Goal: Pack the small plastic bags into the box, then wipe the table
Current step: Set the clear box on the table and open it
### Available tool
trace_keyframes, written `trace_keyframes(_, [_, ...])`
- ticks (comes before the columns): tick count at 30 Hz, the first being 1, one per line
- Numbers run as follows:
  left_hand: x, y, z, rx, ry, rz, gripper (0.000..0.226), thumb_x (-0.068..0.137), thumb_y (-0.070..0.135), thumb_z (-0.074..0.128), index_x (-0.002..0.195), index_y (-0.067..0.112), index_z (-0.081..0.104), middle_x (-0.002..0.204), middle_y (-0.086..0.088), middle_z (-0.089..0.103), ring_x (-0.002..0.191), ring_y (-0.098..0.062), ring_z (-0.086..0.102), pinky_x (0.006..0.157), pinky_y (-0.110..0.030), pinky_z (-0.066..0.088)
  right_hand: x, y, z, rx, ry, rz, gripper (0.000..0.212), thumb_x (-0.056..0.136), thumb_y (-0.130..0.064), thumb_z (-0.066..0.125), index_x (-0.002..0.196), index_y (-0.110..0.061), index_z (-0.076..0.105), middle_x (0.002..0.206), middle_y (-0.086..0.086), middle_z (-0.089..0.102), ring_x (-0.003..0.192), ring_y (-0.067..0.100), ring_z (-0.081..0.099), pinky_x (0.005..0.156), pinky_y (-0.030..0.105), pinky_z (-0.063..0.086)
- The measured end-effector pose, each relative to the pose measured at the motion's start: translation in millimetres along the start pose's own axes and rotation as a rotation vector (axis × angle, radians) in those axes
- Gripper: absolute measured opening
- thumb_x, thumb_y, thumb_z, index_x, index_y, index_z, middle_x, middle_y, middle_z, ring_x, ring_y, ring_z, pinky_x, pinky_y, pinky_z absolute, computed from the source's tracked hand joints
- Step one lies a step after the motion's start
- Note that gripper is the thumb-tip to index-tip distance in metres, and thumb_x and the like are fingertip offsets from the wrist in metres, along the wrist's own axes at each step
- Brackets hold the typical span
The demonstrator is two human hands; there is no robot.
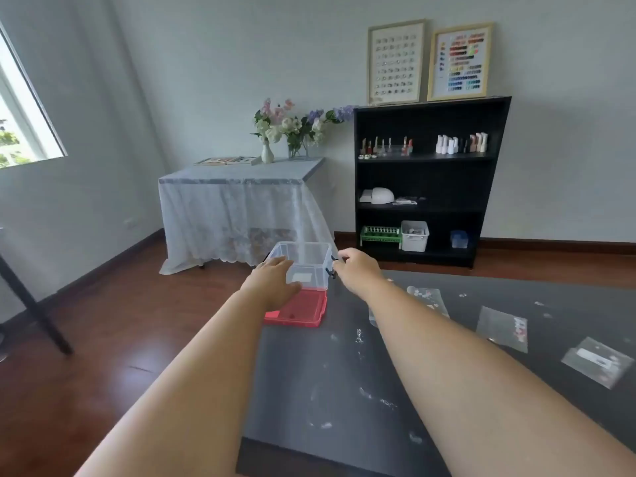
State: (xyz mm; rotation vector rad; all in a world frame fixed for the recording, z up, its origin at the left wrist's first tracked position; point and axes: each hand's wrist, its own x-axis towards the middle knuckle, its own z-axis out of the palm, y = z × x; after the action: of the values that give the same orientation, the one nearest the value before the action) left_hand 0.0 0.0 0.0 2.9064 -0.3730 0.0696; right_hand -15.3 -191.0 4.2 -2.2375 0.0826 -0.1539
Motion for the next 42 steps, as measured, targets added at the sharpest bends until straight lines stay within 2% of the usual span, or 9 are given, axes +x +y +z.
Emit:
trace_keyframes(6, [17.1, -12.9, 17.3, -0.076, 0.127, -0.028, 0.053, 0.095, 0.032, 0.048, 0.146, 0.025, 0.038, 0.155, 0.000, 0.032, 0.142, -0.028, 0.023, 0.113, -0.041, 0.024, 23.6, -0.3, 25.4, 0.250, 0.128, 0.149, 0.038, 0.087, -0.024, 0.059, 0.112, 0.004, 0.062, 0.111, 0.022, 0.066, 0.101, 0.034, 0.062, 0.087, 0.045, 0.050])
trace_keyframes(10, [28.2, -17.6, 29.7, -0.050, 0.216, -0.009, 0.045, 0.094, 0.022, 0.050, 0.138, 0.028, 0.046, 0.136, -0.001, 0.048, 0.132, -0.029, 0.033, 0.100, -0.040, 0.037, 36.6, 4.6, 42.0, 0.422, 0.108, 0.226, 0.037, 0.087, -0.028, 0.064, 0.118, -0.008, 0.063, 0.118, 0.007, 0.066, 0.104, 0.022, 0.061, 0.084, 0.032, 0.047])
trace_keyframes(16, [36.8, -14.6, 43.1, -0.224, 0.368, -0.049, 0.026, 0.094, 0.015, 0.054, 0.116, 0.024, 0.065, 0.109, -0.003, 0.054, 0.120, -0.028, 0.037, 0.082, -0.036, 0.043, 43.6, 6.2, 46.5, 0.512, 0.141, 0.328, 0.028, 0.085, -0.026, 0.068, 0.109, -0.011, 0.071, 0.082, 0.005, 0.067, 0.073, 0.019, 0.061, 0.049, 0.022, 0.037])
trace_keyframes(19, [35.2, -9.9, 49.7, -0.372, 0.448, -0.072, 0.024, 0.093, 0.010, 0.056, 0.108, 0.021, 0.070, 0.104, -0.003, 0.056, 0.121, -0.028, 0.035, 0.085, -0.029, 0.032, 42.9, 7.5, 46.8, 0.523, 0.136, 0.352, 0.027, 0.083, -0.027, 0.071, 0.105, -0.012, 0.073, 0.071, 0.000, 0.064, 0.063, 0.014, 0.058, 0.047, 0.022, 0.036])
trace_keyframes(23, [31.2, -6.7, 46.3, -0.448, 0.492, -0.073, 0.022, 0.093, 0.009, 0.056, 0.103, 0.020, 0.072, 0.104, -0.001, 0.058, 0.120, -0.027, 0.035, 0.088, -0.026, 0.026, 40.3, 4.8, 45.6, 0.603, 0.152, 0.329, 0.031, 0.081, -0.029, 0.074, 0.108, -0.012, 0.073, 0.091, 0.006, 0.070, 0.072, 0.015, 0.060, 0.049, 0.022, 0.037])
trace_keyframes(28, [23.4, -8.1, 17.7, -0.326, 0.580, -0.038, 0.020, 0.093, 0.014, 0.057, 0.103, 0.023, 0.072, 0.108, -0.002, 0.062, 0.120, -0.033, 0.037, 0.093, -0.032, 0.029, 34.0, -15.2, 32.7, 0.690, 0.167, 0.254, 0.033, 0.078, -0.033, 0.076, 0.106, -0.016, 0.072, 0.097, 0.004, 0.071, 0.078, 0.012, 0.062, 0.052, 0.019, 0.037])
trace_keyframes(34, [-20.3, -6.9, -23.1, -0.361, 0.634, 0.049, 0.023, 0.095, 0.018, 0.054, 0.106, 0.028, 0.071, 0.111, 0.004, 0.055, 0.122, -0.029, 0.039, 0.099, -0.037, 0.033, 0.4, -38.8, 18.3, 0.842, 0.119, 0.154, 0.018, 0.077, -0.028, 0.079, 0.089, -0.018, 0.072, 0.079, -0.003, 0.066, 0.077, 0.012, 0.060, 0.074, 0.026, 0.047])
trace_keyframes(38, [-72.4, -13.3, -23.9, -0.423, 0.613, 0.077, 0.023, 0.094, 0.019, 0.055, 0.107, 0.031, 0.070, 0.117, 0.004, 0.052, 0.121, -0.025, 0.044, 0.100, -0.040, 0.036, -44.0, -40.9, 20.5, 0.873, 0.028, 0.153, 0.014, 0.074, -0.026, 0.080, 0.072, -0.020, 0.068, 0.063, -0.009, 0.064, 0.058, 0.005, 0.056, 0.063, 0.025, 0.044])
trace_keyframes(42, [-124.0, -26.5, -11.2, -0.432, 0.601, 0.055, 0.025, 0.094, 0.018, 0.056, 0.107, 0.035, 0.069, 0.119, 0.006, 0.051, 0.121, -0.025, 0.046, 0.101, -0.043, 0.037, -91.4, -34.3, 37.1, 0.874, -0.132, 0.226, 0.017, 0.076, -0.028, 0.079, 0.078, -0.017, 0.066, 0.062, -0.005, 0.064, 0.047, 0.006, 0.055, 0.054, 0.024, 0.046])
